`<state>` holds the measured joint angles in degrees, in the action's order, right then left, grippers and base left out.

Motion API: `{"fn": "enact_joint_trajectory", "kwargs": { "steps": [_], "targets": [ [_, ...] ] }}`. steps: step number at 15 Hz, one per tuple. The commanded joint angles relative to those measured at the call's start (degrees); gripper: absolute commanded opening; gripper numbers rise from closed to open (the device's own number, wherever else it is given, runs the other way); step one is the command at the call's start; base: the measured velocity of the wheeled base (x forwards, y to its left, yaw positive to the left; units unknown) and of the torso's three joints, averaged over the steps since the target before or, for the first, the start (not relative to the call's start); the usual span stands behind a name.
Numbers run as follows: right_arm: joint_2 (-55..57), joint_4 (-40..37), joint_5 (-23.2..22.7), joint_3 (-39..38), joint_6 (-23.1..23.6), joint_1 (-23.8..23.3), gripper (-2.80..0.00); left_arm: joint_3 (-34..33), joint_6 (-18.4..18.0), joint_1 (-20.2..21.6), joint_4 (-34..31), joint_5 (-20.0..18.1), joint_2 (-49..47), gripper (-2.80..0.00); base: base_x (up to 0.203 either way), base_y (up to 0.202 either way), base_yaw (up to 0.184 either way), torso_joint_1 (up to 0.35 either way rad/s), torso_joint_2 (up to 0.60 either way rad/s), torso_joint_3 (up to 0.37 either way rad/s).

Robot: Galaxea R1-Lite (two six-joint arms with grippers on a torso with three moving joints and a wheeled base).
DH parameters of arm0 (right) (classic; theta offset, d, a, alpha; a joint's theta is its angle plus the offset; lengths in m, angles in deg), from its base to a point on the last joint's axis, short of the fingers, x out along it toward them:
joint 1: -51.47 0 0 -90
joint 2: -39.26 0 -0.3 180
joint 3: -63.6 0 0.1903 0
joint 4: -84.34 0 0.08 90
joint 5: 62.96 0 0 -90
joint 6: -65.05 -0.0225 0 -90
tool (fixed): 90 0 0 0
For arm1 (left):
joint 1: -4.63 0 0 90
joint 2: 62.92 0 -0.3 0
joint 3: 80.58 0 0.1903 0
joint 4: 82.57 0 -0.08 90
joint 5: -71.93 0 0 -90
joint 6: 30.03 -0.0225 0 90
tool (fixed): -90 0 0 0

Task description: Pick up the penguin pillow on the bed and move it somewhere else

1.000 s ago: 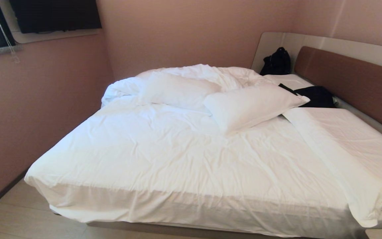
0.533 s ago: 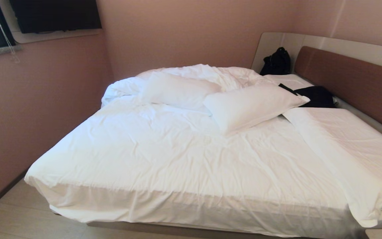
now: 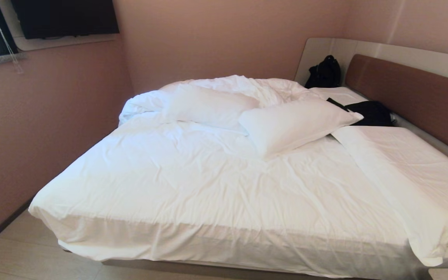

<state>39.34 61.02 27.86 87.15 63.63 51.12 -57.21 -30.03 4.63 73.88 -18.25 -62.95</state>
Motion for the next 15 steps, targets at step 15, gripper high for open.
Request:
{"fn": "enact_joint_trajectory", "kwargs": {
  "steps": [15],
  "targets": [
    [0.01, 0.09, 0.06, -0.01, -0.51, 0.00, -2.80, 0.00, 0.00, 0.00, 0.01, 0.01, 0.02, -2.80, 0.000, 0.000, 0.000, 0.000, 0.00, 0.000]
  ]
}}
